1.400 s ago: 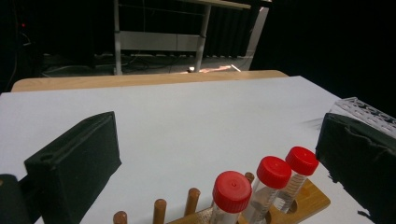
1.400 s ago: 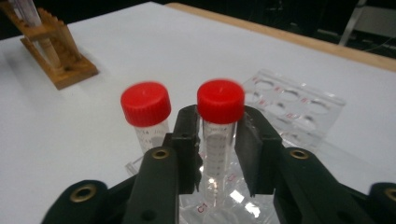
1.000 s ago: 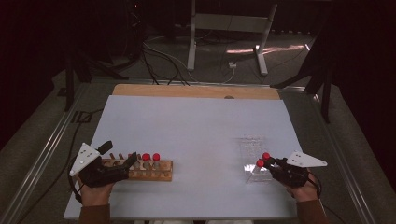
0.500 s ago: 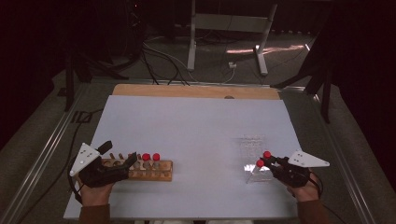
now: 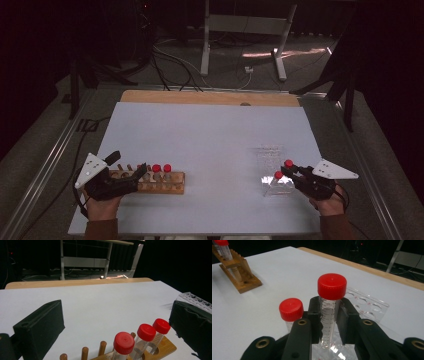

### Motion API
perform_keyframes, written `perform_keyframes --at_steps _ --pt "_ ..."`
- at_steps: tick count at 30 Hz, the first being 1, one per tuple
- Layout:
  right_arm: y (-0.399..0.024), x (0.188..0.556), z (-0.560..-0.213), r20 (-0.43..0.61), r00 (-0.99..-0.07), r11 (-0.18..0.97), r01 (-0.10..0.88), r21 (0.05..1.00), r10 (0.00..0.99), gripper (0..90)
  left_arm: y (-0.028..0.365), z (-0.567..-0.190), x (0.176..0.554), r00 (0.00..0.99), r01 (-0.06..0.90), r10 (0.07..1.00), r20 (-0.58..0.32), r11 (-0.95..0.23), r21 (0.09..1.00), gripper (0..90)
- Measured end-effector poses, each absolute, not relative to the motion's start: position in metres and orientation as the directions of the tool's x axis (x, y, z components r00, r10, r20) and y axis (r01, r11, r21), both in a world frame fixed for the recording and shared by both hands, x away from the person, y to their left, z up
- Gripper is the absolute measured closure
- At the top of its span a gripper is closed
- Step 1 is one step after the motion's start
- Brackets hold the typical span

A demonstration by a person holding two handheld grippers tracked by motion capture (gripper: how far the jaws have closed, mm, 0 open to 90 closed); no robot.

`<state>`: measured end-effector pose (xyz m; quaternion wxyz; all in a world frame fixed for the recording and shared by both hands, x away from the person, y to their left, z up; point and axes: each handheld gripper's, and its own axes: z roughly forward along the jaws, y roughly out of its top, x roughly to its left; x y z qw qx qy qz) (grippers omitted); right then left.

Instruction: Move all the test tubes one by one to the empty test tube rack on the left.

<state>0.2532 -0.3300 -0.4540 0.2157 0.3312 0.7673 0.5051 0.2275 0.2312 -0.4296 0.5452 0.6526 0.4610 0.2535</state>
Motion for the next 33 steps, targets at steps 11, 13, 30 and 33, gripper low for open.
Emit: perform_keyframes --at_steps 11,13,30,33 --pt "-0.333 0.248 -0.439 -0.014 -0.689 0.258 0.253 0.933 0.725 73.4 0.233 -0.428 0.227 0.444 0.319 0.88 -0.172 0.024 0.947 0.6" --pt "-0.334 0.246 -0.435 -0.019 -0.691 0.257 0.243 0.935 0.723 73.4 0.233 -0.428 0.227 0.443 0.32 0.88 -0.173 0.025 0.947 0.6" --pt "-0.339 0.236 -0.417 -0.023 -0.732 0.27 0.221 0.937 0.681 73.4 0.234 -0.426 0.226 0.442 0.31 0.88 -0.174 0.032 0.95 0.6" --pt "-0.338 0.235 -0.414 -0.025 -0.744 0.283 0.222 0.933 0.667 73.4 0.234 -0.425 0.225 0.444 0.308 0.88 -0.172 0.031 0.951 0.6"
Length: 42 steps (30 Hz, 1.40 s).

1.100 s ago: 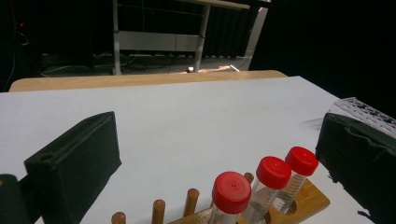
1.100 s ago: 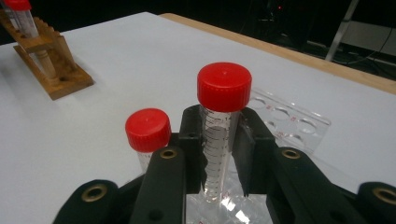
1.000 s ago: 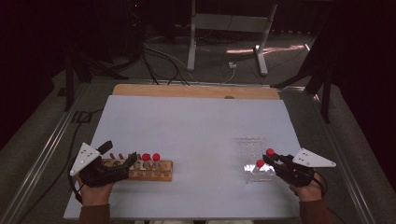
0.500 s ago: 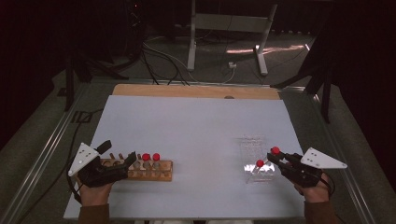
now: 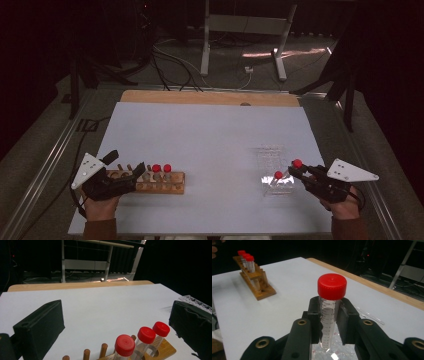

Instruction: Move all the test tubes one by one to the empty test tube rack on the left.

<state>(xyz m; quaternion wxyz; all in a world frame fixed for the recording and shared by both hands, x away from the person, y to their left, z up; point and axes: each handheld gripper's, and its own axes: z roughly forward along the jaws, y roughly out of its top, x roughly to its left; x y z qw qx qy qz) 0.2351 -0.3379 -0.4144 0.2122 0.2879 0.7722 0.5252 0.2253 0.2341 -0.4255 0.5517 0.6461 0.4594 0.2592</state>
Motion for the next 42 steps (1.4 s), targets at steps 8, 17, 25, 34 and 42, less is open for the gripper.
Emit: perform_keyframes --at_steps 8,17,25,34,42 --pt "-0.334 0.231 -0.41 -0.015 -0.791 0.311 0.223 0.924 0.611 73.4 0.233 -0.424 0.225 0.448 0.301 0.877 -0.173 0.034 0.953 0.6" --pt "-0.321 0.231 -0.41 0.014 -0.833 0.302 0.217 0.928 0.553 73.4 0.228 -0.419 0.224 0.461 0.292 0.872 -0.168 0.029 0.956 0.6" --pt "-0.307 0.234 -0.412 0.041 -0.844 0.283 0.224 0.933 0.535 73.4 0.219 -0.416 0.223 0.483 0.289 0.86 -0.164 0.021 0.957 0.6" --pt "-0.282 0.237 -0.419 0.048 -0.858 0.3 0.231 0.926 0.511 73.4 0.201 -0.406 0.221 0.528 0.27 0.836 -0.152 0.004 0.963 0.6" --pt "-0.263 0.24 -0.424 0.059 -0.864 0.308 0.242 0.92 0.5 73.4 0.181 -0.4 0.221 0.553 0.281 0.822 -0.138 -0.028 0.959 0.6"
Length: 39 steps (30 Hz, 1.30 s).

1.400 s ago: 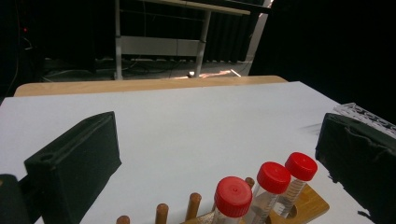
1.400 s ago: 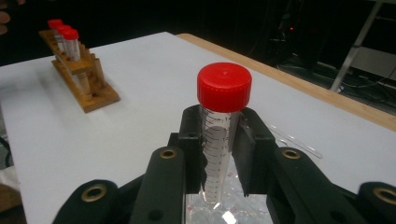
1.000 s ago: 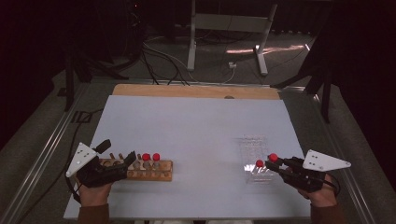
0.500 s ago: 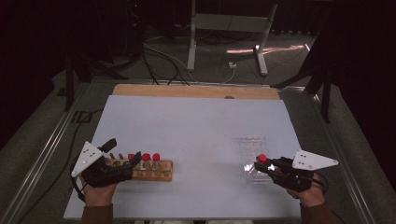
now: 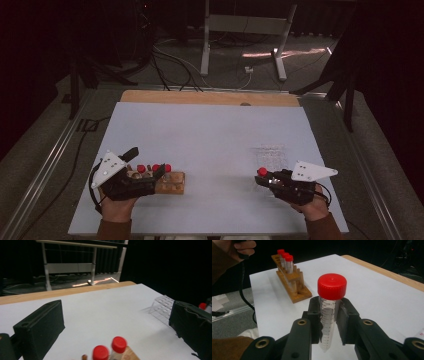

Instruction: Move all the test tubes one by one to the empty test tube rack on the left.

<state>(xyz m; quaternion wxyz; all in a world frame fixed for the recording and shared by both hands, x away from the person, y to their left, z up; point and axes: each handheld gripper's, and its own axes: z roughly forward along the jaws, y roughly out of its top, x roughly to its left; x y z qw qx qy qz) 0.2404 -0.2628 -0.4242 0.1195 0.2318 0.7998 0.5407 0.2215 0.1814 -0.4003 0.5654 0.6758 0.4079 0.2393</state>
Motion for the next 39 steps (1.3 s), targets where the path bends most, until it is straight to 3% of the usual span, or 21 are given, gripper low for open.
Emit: perform_keyframes --at_steps 22,33,39 --pt "-0.216 0.243 -0.435 0.087 -0.852 0.304 0.278 0.911 0.517 73.3 0.107 -0.387 0.228 0.708 0.233 0.703 -0.07 -0.138 0.963 0.7" --pt "-0.194 0.238 -0.437 0.074 -0.854 0.316 0.269 0.91 0.515 73.3 0.083 -0.393 0.227 0.75 0.265 0.651 -0.112 -0.141 0.954 0.8" --pt "-0.182 0.235 -0.438 0.067 -0.856 0.32 0.263 0.91 0.513 73.3 0.067 -0.4 0.226 0.769 0.285 0.627 -0.124 -0.162 0.945 6.3"
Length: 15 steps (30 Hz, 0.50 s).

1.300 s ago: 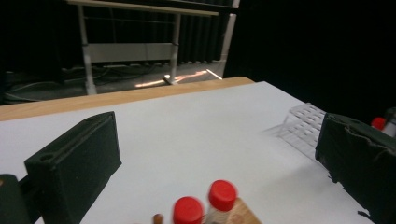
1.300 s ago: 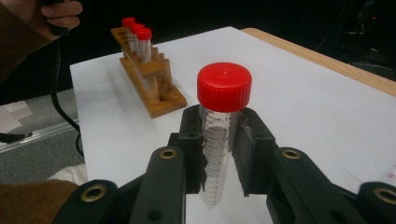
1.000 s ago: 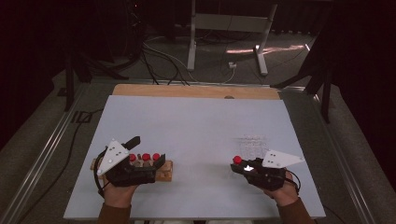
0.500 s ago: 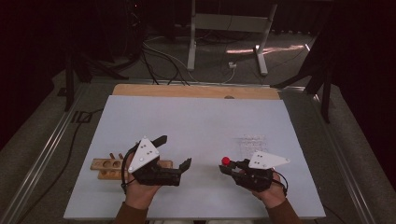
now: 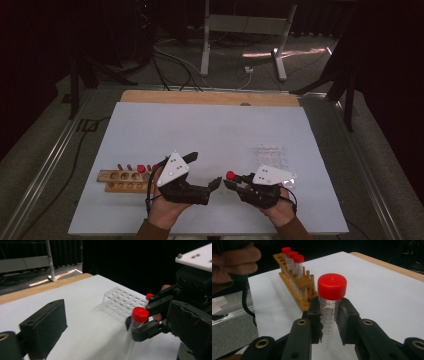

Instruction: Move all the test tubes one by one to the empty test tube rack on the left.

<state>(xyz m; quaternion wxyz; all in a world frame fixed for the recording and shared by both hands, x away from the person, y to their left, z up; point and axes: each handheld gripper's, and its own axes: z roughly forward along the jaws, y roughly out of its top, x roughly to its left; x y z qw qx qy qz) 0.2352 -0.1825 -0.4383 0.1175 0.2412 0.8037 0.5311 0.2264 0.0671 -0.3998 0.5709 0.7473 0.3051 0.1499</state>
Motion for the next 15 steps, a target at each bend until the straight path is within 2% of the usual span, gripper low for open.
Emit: perform_keyframes --at_steps 4,9,15 --pt "-0.176 0.233 -0.439 0.059 -0.862 0.334 0.256 0.907 0.503 73.3 0.058 -0.406 0.226 0.795 0.286 0.592 -0.13 -0.179 0.941 21.5" --pt "-0.171 0.231 -0.44 0.06 -0.87 0.337 0.252 0.907 0.49 73.4 0.05 -0.412 0.226 0.827 0.296 0.544 -0.143 -0.205 0.933 47.1" --pt "-0.171 0.231 -0.439 0.058 -0.874 0.339 0.247 0.908 0.483 73.4 0.048 -0.416 0.228 0.831 0.324 0.53 -0.168 -0.217 0.921 61.0"
